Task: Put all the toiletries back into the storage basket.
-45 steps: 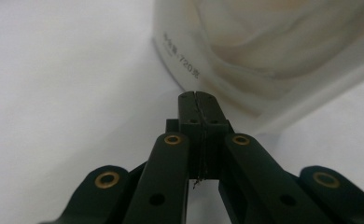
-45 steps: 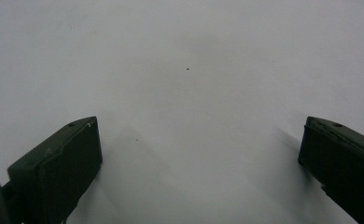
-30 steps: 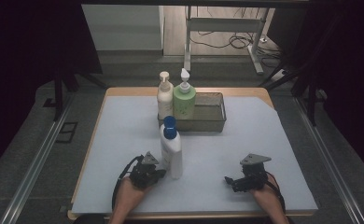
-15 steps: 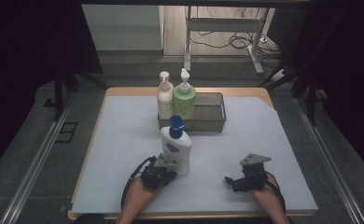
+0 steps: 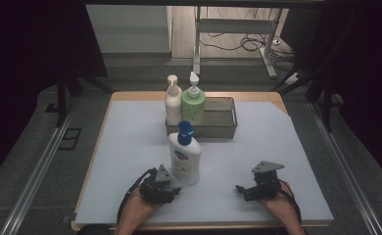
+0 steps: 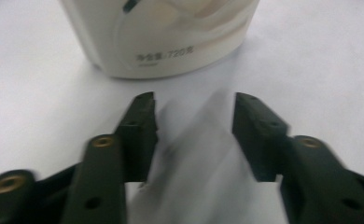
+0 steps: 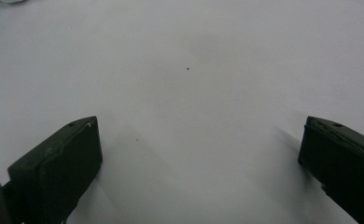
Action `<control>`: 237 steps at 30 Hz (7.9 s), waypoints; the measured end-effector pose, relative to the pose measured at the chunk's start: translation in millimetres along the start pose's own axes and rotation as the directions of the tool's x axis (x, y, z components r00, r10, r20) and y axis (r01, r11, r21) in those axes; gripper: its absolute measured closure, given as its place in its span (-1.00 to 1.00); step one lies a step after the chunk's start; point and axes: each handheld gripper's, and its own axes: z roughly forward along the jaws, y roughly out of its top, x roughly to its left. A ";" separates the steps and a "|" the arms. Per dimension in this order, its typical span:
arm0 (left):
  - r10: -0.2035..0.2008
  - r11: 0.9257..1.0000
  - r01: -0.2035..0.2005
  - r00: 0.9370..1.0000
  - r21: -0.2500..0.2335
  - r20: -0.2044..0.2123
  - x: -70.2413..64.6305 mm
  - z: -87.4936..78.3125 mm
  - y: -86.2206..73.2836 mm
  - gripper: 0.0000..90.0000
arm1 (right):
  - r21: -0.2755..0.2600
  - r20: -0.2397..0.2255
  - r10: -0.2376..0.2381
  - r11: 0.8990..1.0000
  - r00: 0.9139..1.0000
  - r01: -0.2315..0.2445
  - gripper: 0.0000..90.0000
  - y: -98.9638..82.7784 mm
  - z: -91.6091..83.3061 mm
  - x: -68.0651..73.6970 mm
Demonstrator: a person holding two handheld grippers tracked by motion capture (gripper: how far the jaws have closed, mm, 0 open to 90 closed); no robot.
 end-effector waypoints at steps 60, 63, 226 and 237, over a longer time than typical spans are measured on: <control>-0.088 0.995 0.084 0.992 -0.052 -0.090 17.5 -11.3 -36.2 -0.73 | -0.137 -0.267 -0.103 0.988 0.958 0.068 -1.00 106.8 -6.9 69.8; -0.089 0.995 0.084 0.992 -0.052 -0.089 17.5 -11.3 -36.2 -0.73 | -0.135 -0.275 -0.089 0.989 0.957 0.053 -1.00 114.0 -5.8 74.7; -0.090 0.995 0.086 0.992 -0.047 -0.087 17.9 -11.4 -35.9 -0.73 | -0.240 0.179 0.157 0.964 0.971 -0.112 -0.10 260.8 5.1 -37.8; -0.091 0.995 0.087 0.992 -0.047 -0.086 17.8 -11.4 -36.0 -0.73 | -0.239 0.194 0.159 0.965 0.968 -0.111 -0.10 269.0 17.7 -41.4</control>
